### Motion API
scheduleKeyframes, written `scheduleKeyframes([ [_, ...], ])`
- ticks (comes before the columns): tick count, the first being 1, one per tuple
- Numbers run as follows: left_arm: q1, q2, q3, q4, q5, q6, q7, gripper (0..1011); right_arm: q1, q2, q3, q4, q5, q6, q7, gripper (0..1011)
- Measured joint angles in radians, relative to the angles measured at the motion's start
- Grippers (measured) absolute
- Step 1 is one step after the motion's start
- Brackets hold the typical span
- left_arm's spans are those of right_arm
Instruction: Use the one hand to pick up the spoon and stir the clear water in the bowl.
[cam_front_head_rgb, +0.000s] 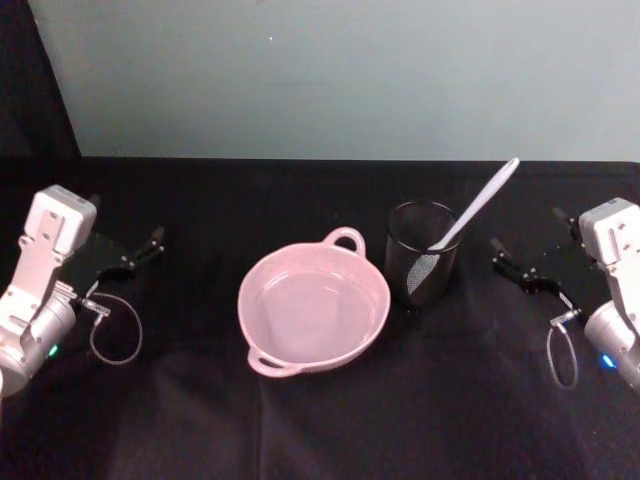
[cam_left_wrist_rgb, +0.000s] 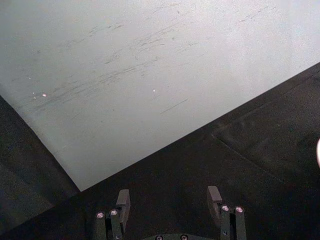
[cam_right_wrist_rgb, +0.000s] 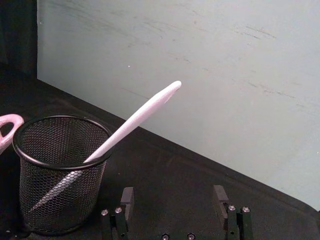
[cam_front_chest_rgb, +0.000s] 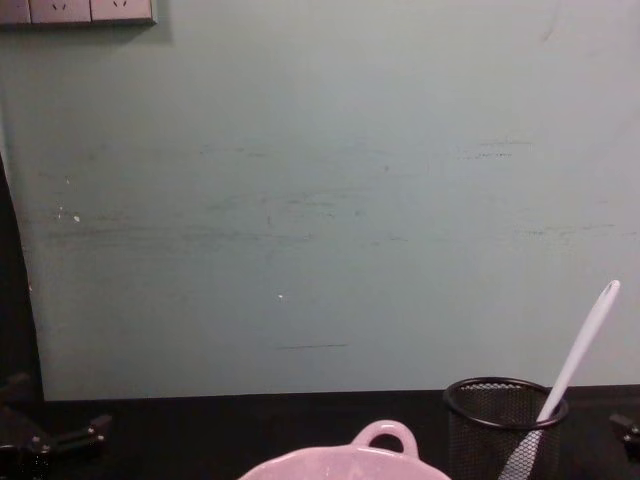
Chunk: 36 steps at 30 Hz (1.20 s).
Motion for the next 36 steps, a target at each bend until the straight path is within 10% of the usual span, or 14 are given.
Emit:
scheduleKeyframes([
  [36,0.0,0.0,0.0,0.0,0.0,0.0,0.0,1011,0.0,0.0,0.0,0.0,0.0,0.0,0.0,1004],
])
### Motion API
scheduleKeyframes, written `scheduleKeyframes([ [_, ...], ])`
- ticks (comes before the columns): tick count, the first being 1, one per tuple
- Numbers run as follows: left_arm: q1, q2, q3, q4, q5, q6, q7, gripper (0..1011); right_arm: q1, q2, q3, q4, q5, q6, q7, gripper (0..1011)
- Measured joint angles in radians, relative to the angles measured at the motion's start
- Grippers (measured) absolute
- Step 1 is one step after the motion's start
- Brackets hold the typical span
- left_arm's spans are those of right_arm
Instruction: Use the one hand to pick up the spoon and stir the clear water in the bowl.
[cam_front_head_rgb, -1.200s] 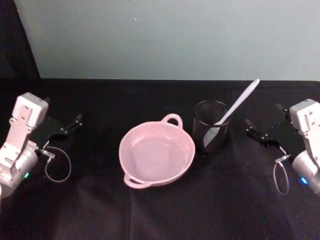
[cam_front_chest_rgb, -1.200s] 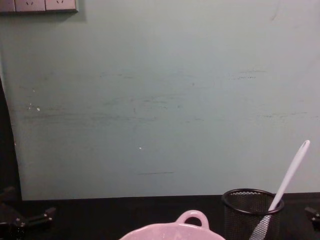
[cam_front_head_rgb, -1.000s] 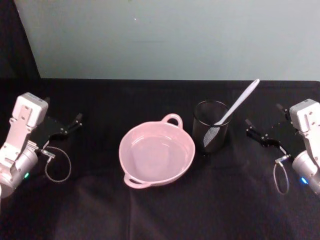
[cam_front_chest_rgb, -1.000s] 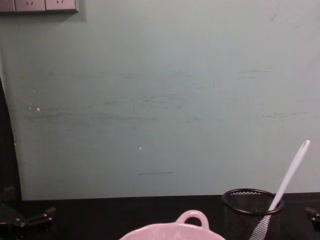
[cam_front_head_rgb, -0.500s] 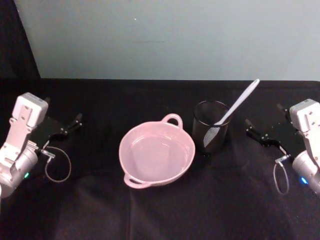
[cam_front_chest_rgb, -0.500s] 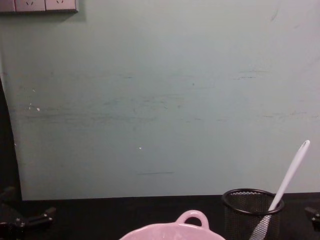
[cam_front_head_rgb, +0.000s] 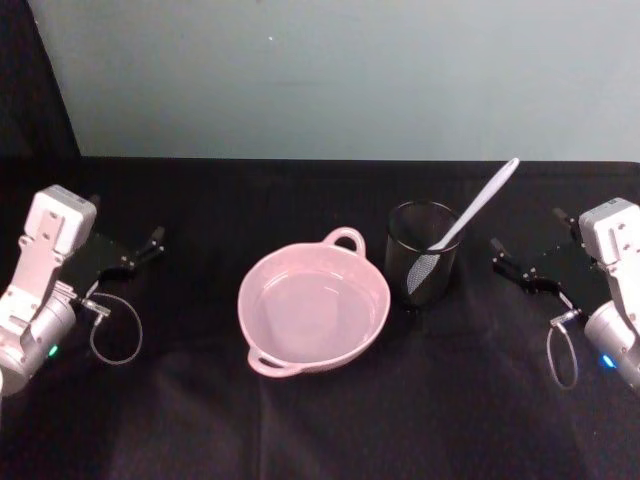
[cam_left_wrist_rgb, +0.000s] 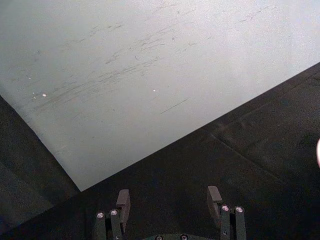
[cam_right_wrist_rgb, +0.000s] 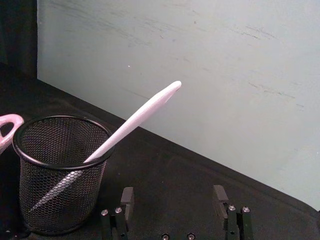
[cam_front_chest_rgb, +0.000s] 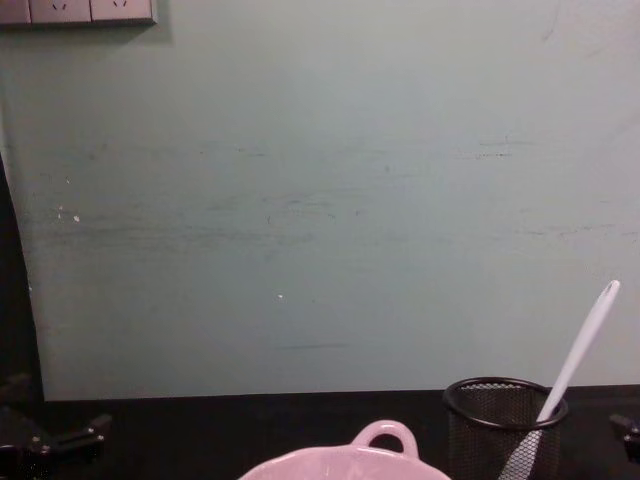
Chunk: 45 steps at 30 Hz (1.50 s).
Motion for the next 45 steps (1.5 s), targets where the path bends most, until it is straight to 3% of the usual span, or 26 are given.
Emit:
scheduleKeyframes([
  [34,0.0,0.0,0.0,0.0,0.0,0.0,0.0,1011,0.0,0.0,0.0,0.0,0.0,0.0,0.0,1004],
  [45,0.0,0.0,0.0,0.0,0.0,0.0,0.0,1011,-0.106,0.014,0.065,-0.105,0.032,-0.031,0.012,1004],
])
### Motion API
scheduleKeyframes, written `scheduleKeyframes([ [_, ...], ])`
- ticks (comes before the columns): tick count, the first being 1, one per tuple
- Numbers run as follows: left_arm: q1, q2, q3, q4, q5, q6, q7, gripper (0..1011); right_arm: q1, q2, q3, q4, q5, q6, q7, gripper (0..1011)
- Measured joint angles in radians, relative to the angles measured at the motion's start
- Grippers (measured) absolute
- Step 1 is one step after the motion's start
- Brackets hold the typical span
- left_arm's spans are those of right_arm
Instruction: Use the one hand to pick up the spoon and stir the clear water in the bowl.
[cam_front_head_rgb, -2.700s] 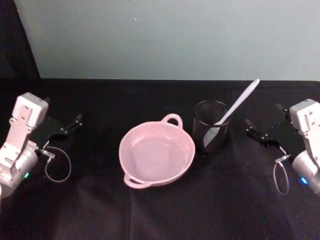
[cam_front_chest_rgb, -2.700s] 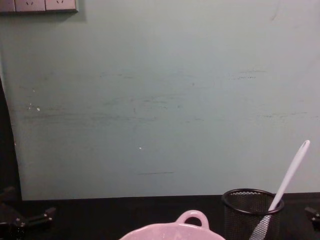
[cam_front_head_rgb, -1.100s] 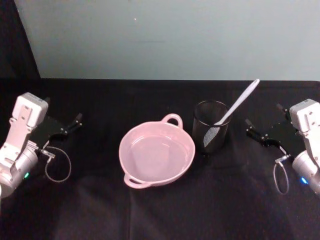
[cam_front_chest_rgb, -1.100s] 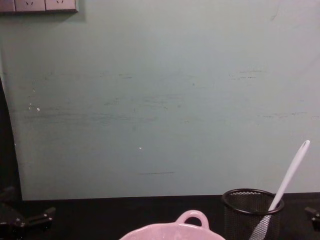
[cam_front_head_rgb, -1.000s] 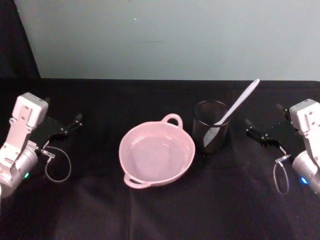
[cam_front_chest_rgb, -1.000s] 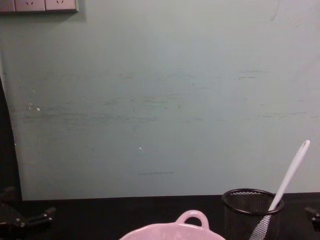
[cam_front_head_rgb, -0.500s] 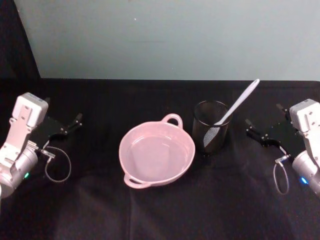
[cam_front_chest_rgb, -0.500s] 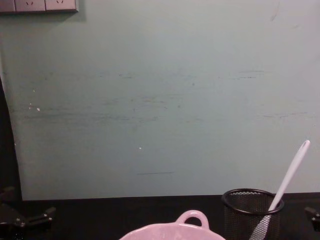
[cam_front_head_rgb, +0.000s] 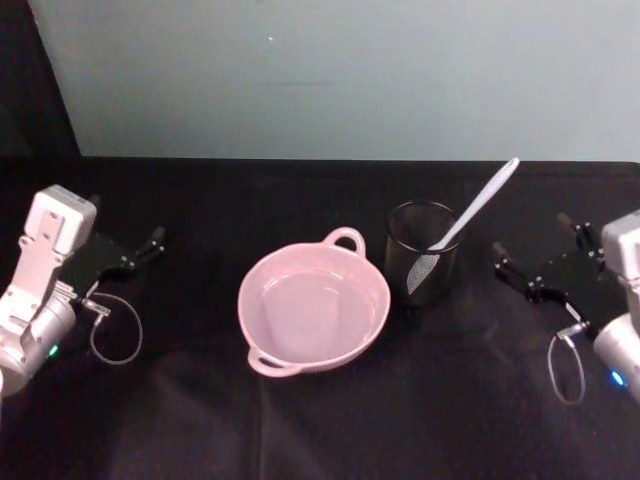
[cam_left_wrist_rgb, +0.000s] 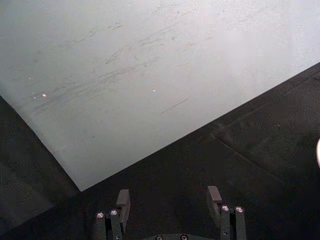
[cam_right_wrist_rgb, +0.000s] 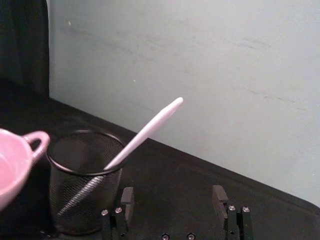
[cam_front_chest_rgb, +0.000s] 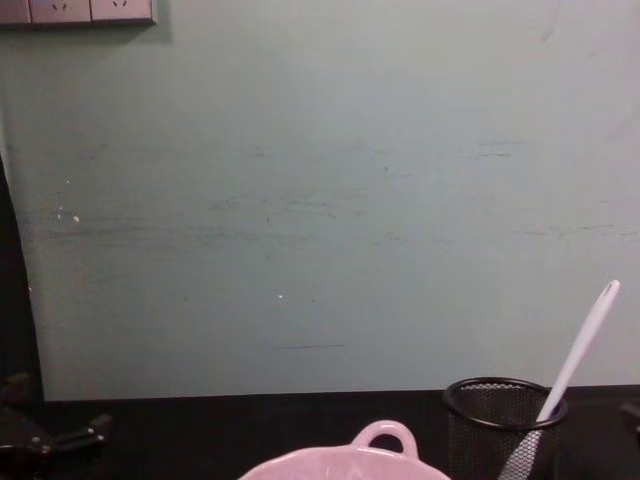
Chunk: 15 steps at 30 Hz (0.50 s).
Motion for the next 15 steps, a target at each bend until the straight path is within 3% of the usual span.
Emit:
scheduleKeyframes([
  [4,0.0,0.0,0.0,0.0,0.0,0.0,0.0,1011,-0.048,-0.002,0.034,-0.041,0.063,-0.036,0.028,1004],
  [5,0.0,0.0,0.0,0.0,0.0,0.0,0.0,1011,-0.072,-0.008,0.054,-0.052,0.127,-0.065,0.068,1004],
  [7,0.0,0.0,0.0,0.0,0.0,0.0,0.0,1011,-0.091,-0.015,0.07,-0.06,0.185,-0.091,0.108,1004],
  [8,0.0,0.0,0.0,0.0,0.0,0.0,0.0,1011,-0.109,-0.024,0.083,-0.065,0.242,-0.112,0.152,1004],
  [9,0.0,0.0,0.0,0.0,0.0,0.0,0.0,1011,-0.109,-0.024,0.083,-0.065,0.242,-0.112,0.152,1004],
  [10,0.0,0.0,0.0,0.0,0.0,0.0,0.0,1011,-0.124,-0.035,0.096,-0.068,0.298,-0.127,0.193,1004],
  [15,0.0,0.0,0.0,0.0,0.0,0.0,0.0,1011,-0.146,-0.08,0.127,-0.06,0.462,-0.145,0.311,1004],
])
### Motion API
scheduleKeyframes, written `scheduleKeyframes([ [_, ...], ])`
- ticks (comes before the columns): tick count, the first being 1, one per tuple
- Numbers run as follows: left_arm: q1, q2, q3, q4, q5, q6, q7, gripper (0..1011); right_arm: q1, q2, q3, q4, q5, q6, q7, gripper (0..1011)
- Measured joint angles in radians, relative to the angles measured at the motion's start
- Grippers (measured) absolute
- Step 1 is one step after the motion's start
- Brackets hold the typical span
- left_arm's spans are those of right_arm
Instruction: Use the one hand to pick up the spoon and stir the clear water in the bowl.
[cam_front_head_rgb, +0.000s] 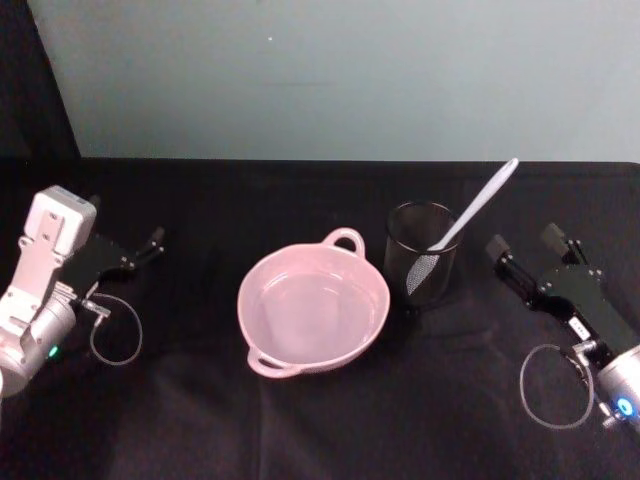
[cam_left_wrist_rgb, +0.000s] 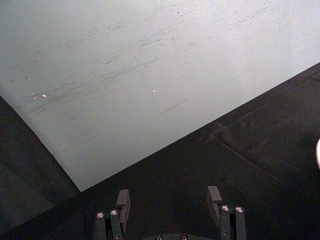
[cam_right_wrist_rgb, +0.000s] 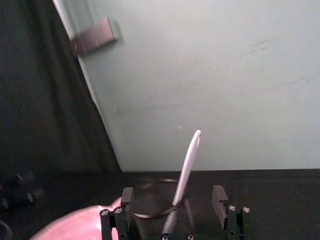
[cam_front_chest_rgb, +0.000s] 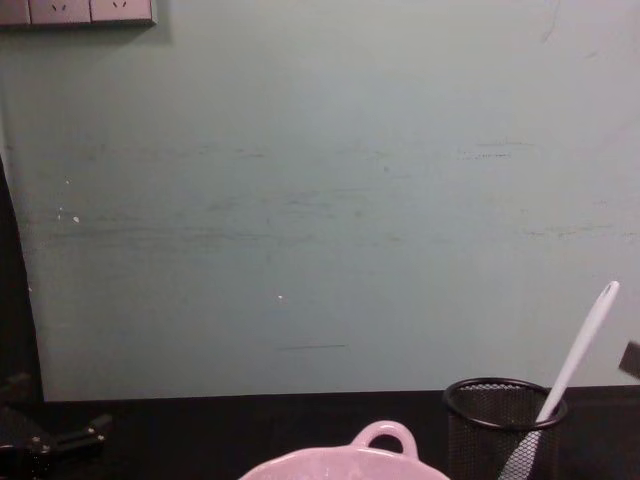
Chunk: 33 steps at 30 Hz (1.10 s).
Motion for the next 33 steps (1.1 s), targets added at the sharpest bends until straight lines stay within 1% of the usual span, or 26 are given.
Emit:
scheduleKeyframes([
  [2,0.0,0.0,0.0,0.0,0.0,0.0,0.0,1011,0.0,-0.017,0.008,0.007,0.042,0.0,0.026,1004],
  [3,0.0,0.0,0.0,0.0,0.0,0.0,0.0,1011,0.002,-0.036,0.015,0.014,0.078,0.004,0.043,1004],
  [5,0.0,0.0,0.0,0.0,0.0,0.0,0.0,1011,0.008,-0.054,0.021,0.021,0.103,0.012,0.05,1004],
  [6,0.0,0.0,0.0,0.0,0.0,0.0,0.0,1011,0.017,-0.071,0.026,0.029,0.123,0.022,0.05,1004],
  [9,0.0,0.0,0.0,0.0,0.0,0.0,0.0,1011,0.03,-0.091,0.03,0.04,0.141,0.042,0.048,1004],
  [10,0.0,0.0,0.0,0.0,0.0,0.0,0.0,1011,0.043,-0.102,0.032,0.046,0.148,0.061,0.041,1004],
  [11,0.0,0.0,0.0,0.0,0.0,0.0,0.0,1011,0.049,-0.106,0.032,0.049,0.149,0.069,0.036,1004],
  [12,0.0,0.0,0.0,0.0,0.0,0.0,0.0,1011,0.059,-0.113,0.031,0.05,0.15,0.091,0.022,1004],
  [15,0.0,0.0,0.0,0.0,0.0,0.0,0.0,1011,0.074,-0.12,0.03,0.05,0.15,0.129,-0.003,1004],
  [16,0.0,0.0,0.0,0.0,0.0,0.0,0.0,1011,0.082,-0.125,0.03,0.048,0.15,0.15,-0.019,1004],
  [19,0.0,0.0,0.0,0.0,0.0,0.0,0.0,1011,0.092,-0.133,0.03,0.043,0.149,0.184,-0.042,1004],
  [22,0.0,0.0,0.0,0.0,0.0,0.0,0.0,1011,0.109,-0.145,0.029,0.034,0.141,0.229,-0.083,1004],
  [25,0.0,0.0,0.0,0.0,0.0,0.0,0.0,1012,0.12,-0.153,0.029,0.032,0.136,0.256,-0.106,1004],
  [27,0.0,0.0,0.0,0.0,0.0,0.0,0.0,1011,0.133,-0.161,0.027,0.029,0.127,0.285,-0.133,1004],
  [28,0.0,0.0,0.0,0.0,0.0,0.0,0.0,1011,0.142,-0.163,0.025,0.025,0.116,0.303,-0.151,1004],
  [31,0.0,0.0,0.0,0.0,0.0,0.0,0.0,1011,0.157,-0.168,0.018,0.018,0.087,0.33,-0.183,1004],
  [33,0.0,0.0,0.0,0.0,0.0,0.0,0.0,1011,0.164,-0.17,0.015,0.016,0.073,0.34,-0.194,1004],
])
